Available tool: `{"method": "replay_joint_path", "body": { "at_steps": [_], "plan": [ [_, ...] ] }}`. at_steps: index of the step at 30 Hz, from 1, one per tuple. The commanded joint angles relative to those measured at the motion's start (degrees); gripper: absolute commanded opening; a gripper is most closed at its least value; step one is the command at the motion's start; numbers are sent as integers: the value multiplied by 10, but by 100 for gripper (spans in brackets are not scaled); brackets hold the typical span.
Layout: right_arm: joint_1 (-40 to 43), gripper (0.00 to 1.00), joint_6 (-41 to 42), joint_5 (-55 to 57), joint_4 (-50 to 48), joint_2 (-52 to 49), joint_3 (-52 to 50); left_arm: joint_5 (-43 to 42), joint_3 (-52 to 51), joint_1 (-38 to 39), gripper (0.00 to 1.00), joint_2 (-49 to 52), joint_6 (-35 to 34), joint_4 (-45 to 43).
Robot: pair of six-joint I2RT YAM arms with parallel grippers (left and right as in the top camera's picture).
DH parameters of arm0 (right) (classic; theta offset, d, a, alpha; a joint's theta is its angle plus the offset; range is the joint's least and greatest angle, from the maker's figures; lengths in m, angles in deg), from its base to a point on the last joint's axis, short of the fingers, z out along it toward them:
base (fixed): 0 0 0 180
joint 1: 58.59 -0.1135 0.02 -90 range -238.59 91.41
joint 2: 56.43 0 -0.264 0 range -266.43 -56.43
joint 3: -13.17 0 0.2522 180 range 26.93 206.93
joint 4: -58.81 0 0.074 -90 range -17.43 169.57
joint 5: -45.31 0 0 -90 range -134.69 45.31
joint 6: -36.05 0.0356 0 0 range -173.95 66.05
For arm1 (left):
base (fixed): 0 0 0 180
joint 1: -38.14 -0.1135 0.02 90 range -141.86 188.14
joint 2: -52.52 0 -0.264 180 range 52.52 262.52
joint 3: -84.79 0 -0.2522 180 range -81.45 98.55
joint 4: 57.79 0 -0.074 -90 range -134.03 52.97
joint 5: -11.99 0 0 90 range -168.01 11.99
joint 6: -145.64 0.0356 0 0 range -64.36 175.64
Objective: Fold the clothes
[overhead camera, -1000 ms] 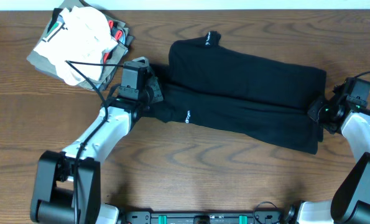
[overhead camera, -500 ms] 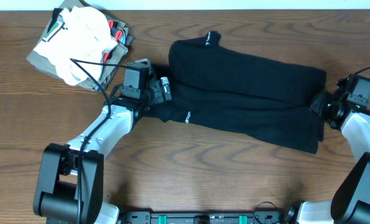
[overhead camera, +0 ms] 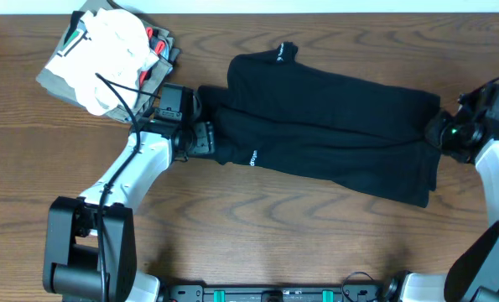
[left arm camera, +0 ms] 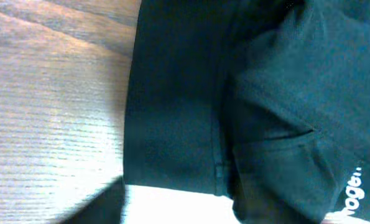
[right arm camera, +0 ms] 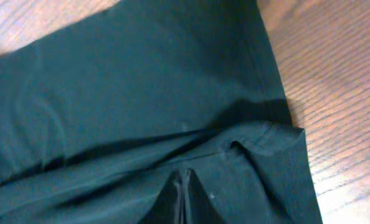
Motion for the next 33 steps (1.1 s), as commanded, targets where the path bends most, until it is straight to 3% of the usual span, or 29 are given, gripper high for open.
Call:
{"method": "replay_joint_path", "body": {
  "at_steps": [1, 3, 17, 26, 33],
  "plan": [
    [-18, 1, -19, -14, 18, 7, 7, 5, 10, 0, 12, -1, 23, -4],
    [-21, 1, -21, -14, 26, 7, 7, 5, 9, 0, 6, 9, 24, -12],
    [-26, 1, -21, -14, 37, 7, 7, -7, 9, 0, 6, 78, 19, 13],
    [-26, 2, -26, -13, 31, 7, 7, 101, 4, -4, 6, 79, 19, 78],
    [-26, 5, -38, -4, 31, 7, 7, 129, 4, -25, 6, 79, -18, 137]
  ]
}}
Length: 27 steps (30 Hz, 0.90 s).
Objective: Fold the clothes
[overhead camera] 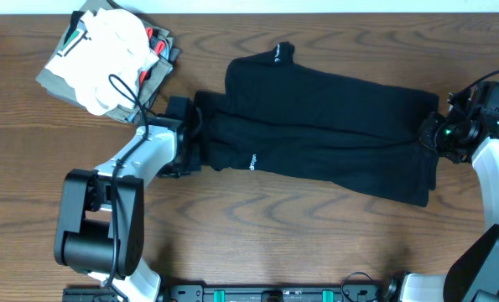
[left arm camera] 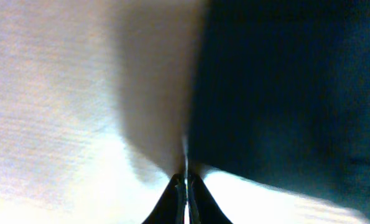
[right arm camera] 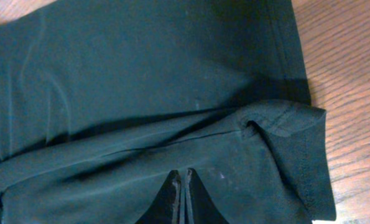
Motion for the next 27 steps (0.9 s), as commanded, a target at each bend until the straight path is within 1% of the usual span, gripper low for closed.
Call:
{"method": "replay_joint_path", "body": {
  "at_steps": [1, 8, 11, 13, 14, 15, 16, 17, 19, 23, 27],
  "plan": [
    [-8, 6, -17, 9, -1, 6, 5, 34, 0, -16, 6, 3, -20, 24],
    [-8, 18, -56, 29, -4, 6, 5, 34, 0, -31, 6, 3, -36, 99],
    [-8, 20, -58, 24, -3, 5, 5, 34, 0, -31, 6, -3, -37, 96],
    [-8, 19, -58, 16, 1, 5, 5, 33, 0, -31, 6, -16, -37, 87],
    [-8, 18, -58, 14, 6, 5, 5, 34, 2, -31, 6, -25, -37, 83],
    [-8, 14, -58, 14, 12, 5, 5, 33, 3, -31, 6, -34, -37, 79],
    [-9, 6, -58, 11, 21, 5, 5, 33, 5, -31, 6, -46, -37, 75],
    [-10, 1, -57, 11, 30, 5, 5, 33, 6, -31, 6, -57, -37, 72],
    [-17, 1, -57, 10, 53, 4, 3, 33, 6, -31, 6, -82, -37, 60],
    [-33, 1, -31, 14, 85, 3, -16, 30, 6, -31, 6, -116, -36, 33],
    [-34, 1, -5, 17, 66, 3, -57, -25, 6, -30, 6, -121, 7, -3]
  ]
}}
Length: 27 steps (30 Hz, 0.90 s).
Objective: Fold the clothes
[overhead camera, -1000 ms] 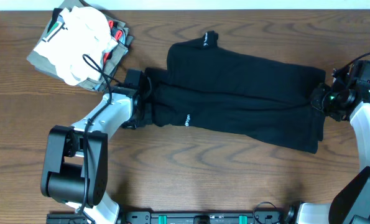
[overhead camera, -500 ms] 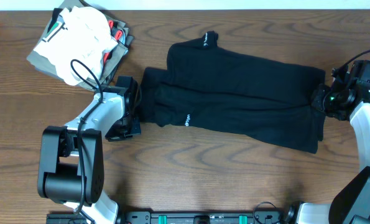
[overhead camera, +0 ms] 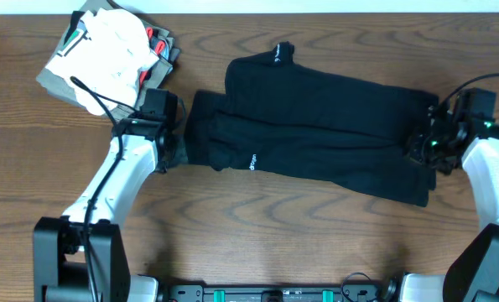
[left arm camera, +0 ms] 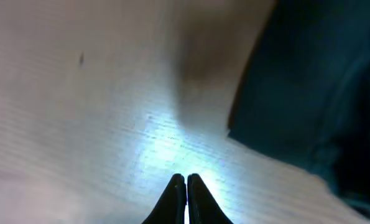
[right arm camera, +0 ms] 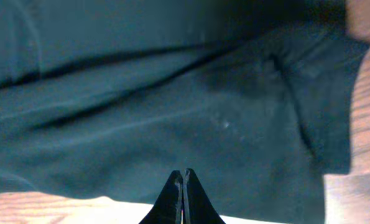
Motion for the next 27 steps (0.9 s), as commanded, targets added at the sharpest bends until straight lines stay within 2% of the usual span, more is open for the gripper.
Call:
{"method": "replay_joint_path", "body": {
  "at_steps": [1, 5, 8, 15, 17, 20, 22, 25, 27],
  "plan": [
    [-3, 1, 32, 0, -12, 3, -37, -58, 6, -1, 6, -2, 39, -21],
    [-4, 1, 35, 0, -14, 3, -59, -103, 9, 10, 6, -2, 57, -50],
    [-7, 1, 35, 0, -15, 3, -57, -104, 30, 24, 6, -2, 63, -47],
    [-43, 1, 3, -3, 21, 4, -5, -104, 168, 63, 8, 4, 75, 30],
    [-60, 6, -14, -2, 48, 4, 28, -104, 223, 76, 13, 19, 87, 53],
    [-85, 24, -33, 1, 78, 4, 85, -103, 300, 94, 17, 59, 102, 76],
    [-98, 34, -40, 10, 88, 3, 130, -102, 360, 106, 27, 106, 111, 87],
    [-106, 42, -40, 33, 81, 3, 188, -103, 448, 119, 31, 190, 122, 88],
    [-106, 44, -42, 43, 64, 0, 219, -102, 509, 124, 32, 248, 126, 84]
  ]
}}
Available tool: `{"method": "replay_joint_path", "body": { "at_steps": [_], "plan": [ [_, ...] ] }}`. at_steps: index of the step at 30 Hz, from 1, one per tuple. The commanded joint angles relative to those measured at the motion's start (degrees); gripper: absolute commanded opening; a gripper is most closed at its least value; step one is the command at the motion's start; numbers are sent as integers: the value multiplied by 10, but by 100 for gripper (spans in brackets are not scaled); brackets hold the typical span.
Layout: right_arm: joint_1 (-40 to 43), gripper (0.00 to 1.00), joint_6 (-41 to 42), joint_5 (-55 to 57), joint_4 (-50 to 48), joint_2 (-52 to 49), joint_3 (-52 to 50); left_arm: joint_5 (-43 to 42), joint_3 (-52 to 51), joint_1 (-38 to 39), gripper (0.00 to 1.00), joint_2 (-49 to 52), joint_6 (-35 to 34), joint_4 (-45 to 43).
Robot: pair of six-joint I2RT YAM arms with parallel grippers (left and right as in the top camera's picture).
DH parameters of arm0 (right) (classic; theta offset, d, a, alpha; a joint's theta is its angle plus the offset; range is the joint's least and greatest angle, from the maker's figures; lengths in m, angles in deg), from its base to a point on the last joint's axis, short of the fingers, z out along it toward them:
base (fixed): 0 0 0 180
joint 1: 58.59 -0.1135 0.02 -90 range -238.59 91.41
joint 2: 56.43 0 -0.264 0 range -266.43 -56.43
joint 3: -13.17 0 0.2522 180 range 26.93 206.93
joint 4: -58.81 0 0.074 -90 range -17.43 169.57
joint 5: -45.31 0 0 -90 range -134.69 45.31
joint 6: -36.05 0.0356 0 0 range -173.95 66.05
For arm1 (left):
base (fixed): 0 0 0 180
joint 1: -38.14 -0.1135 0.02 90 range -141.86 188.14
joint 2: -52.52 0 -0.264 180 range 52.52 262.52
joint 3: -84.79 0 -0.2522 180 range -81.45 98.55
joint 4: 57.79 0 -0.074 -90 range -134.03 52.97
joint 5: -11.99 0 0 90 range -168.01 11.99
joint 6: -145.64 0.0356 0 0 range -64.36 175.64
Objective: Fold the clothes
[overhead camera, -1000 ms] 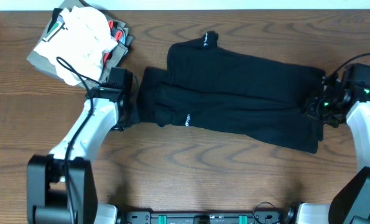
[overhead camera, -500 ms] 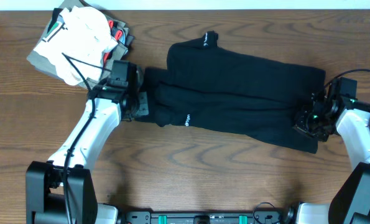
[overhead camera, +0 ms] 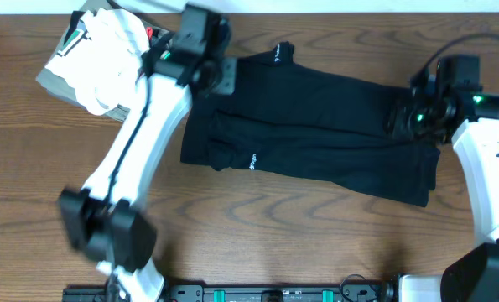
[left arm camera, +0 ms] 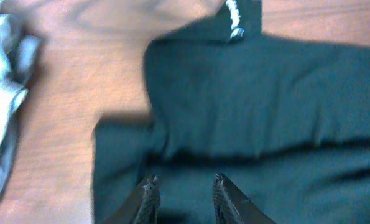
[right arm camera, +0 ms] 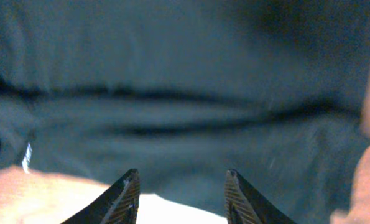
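A black garment (overhead camera: 316, 126) lies folded lengthwise across the wooden table (overhead camera: 257, 243), with small white print near its top edge and near its left end. My left gripper (overhead camera: 220, 80) hangs open above the garment's upper left corner; in the left wrist view its open fingers (left arm camera: 185, 180) frame black cloth (left arm camera: 265, 112) below. My right gripper (overhead camera: 402, 117) is open above the garment's right end; in the right wrist view its fingertips (right arm camera: 182, 175) stand wide apart over dark cloth (right arm camera: 172, 74). Neither holds anything.
A heap of other clothes (overhead camera: 106, 54), white, grey and red, sits at the table's far left corner. The left arm (overhead camera: 140, 143) stretches diagonally over the table's left part. The right arm (overhead camera: 488, 176) runs along the right edge.
Both grippers have opened. My left gripper moved from the table beside the garment's left edge up to above its upper left corner. My right gripper shifted slightly up and left over the right end.
At first both grippers sat low at the two ends of the folded garment, left at its left end, right shut at its right hem. Then the shut left gripper was off the cloth, on bare wood. Now both hang open above the garment, which lies unchanged.
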Motion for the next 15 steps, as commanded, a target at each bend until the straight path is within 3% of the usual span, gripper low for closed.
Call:
{"method": "replay_joint_path", "body": {
  "at_steps": [1, 7, 15],
  "plan": [
    [-3, 44, -15, 27, -14, -3, 50, -4, 92, 7, 32, 104, 23, -3],
    [-3, 44, -17, 27, -33, -19, 67, -7, 201, 8, 43, 239, 30, -100],
    [-5, 40, -30, 31, -1, -35, 66, -13, 203, 28, 62, 314, 29, -282]
  ]
}}
